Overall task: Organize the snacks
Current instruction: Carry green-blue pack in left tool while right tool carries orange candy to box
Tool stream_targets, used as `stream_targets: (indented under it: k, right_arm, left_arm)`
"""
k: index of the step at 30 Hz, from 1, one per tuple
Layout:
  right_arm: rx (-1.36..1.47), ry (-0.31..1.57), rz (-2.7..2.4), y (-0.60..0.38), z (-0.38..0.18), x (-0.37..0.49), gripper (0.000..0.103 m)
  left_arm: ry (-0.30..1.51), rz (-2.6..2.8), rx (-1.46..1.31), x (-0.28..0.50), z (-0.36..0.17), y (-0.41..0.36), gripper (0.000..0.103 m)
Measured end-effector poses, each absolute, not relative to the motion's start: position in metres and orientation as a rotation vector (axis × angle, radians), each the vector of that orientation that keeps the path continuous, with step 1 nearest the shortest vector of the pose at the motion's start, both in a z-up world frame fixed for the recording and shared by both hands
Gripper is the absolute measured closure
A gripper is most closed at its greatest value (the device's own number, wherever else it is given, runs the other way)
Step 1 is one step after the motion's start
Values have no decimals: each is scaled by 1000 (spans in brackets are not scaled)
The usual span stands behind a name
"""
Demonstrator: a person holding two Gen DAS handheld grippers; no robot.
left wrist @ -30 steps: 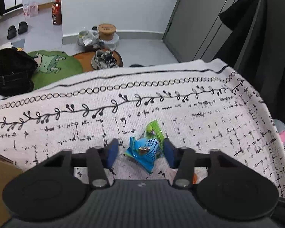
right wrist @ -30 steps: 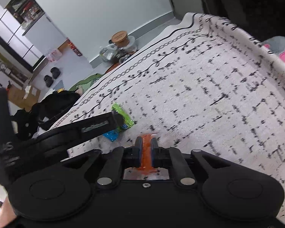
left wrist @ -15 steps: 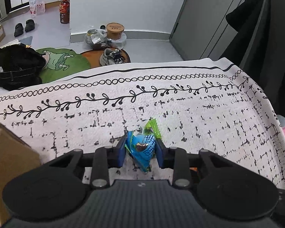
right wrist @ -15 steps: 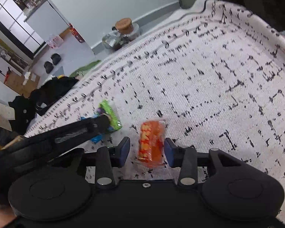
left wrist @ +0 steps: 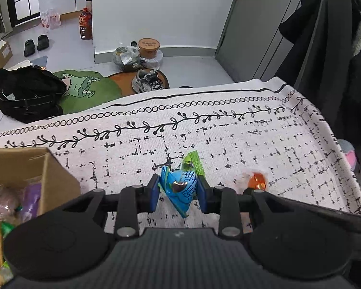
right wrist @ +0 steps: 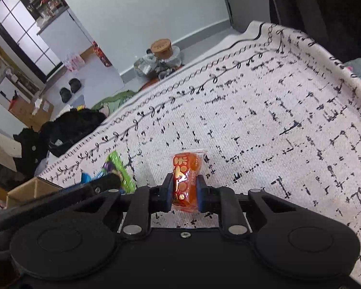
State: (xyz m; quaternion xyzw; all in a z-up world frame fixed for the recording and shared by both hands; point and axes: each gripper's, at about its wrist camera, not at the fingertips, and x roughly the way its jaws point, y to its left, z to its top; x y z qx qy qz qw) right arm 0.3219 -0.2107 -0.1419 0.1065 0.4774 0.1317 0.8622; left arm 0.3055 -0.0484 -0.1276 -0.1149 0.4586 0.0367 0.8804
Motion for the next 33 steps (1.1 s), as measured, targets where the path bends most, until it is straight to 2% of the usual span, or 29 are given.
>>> stream_targets:
  k: [20,33]
  right_arm:
    - [212,876,264,-208,-70,259,85]
    - [165,848,312,-162,-55,222,85]
  left_arm:
    - [890,43,-232,236,-60,-41,72]
    - [853,51,-219,197,-34,-10,72]
